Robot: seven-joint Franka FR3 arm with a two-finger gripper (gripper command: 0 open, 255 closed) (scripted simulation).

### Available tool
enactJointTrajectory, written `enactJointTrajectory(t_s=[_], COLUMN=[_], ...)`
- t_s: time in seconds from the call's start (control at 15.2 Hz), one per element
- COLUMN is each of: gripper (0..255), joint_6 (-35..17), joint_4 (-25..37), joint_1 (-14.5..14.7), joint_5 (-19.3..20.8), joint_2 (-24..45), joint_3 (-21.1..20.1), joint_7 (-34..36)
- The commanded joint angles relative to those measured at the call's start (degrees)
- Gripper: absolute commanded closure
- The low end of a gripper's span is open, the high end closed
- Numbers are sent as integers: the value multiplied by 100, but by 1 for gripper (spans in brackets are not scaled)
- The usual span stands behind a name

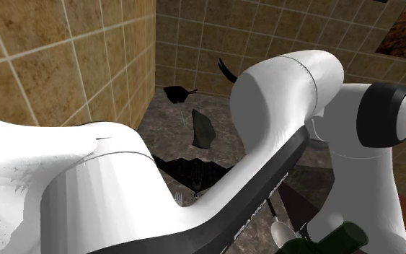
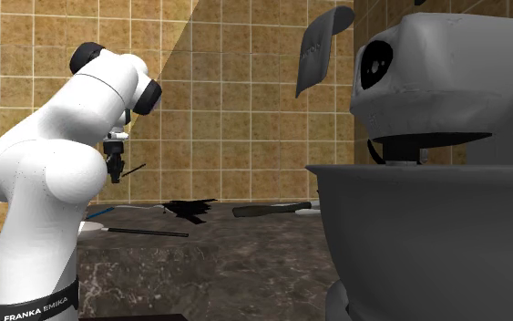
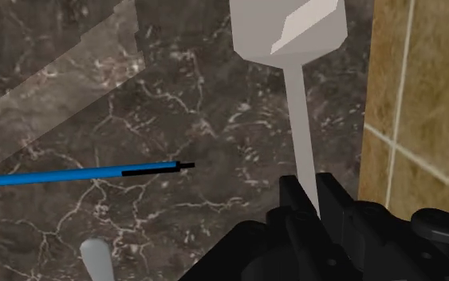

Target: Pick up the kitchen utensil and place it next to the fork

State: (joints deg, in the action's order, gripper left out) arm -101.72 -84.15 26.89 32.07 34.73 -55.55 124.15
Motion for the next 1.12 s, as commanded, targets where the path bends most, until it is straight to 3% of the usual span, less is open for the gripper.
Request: enactJointTrajectory(t_s=[0.0,1.06], gripper=[255,255], joint_6=[-16,-842], joint_4=[104,-500], joint_1=[148,156], joint_5=[97,442], joint_2=[148,510], joint_3=[84,334], joint_7=[62,326])
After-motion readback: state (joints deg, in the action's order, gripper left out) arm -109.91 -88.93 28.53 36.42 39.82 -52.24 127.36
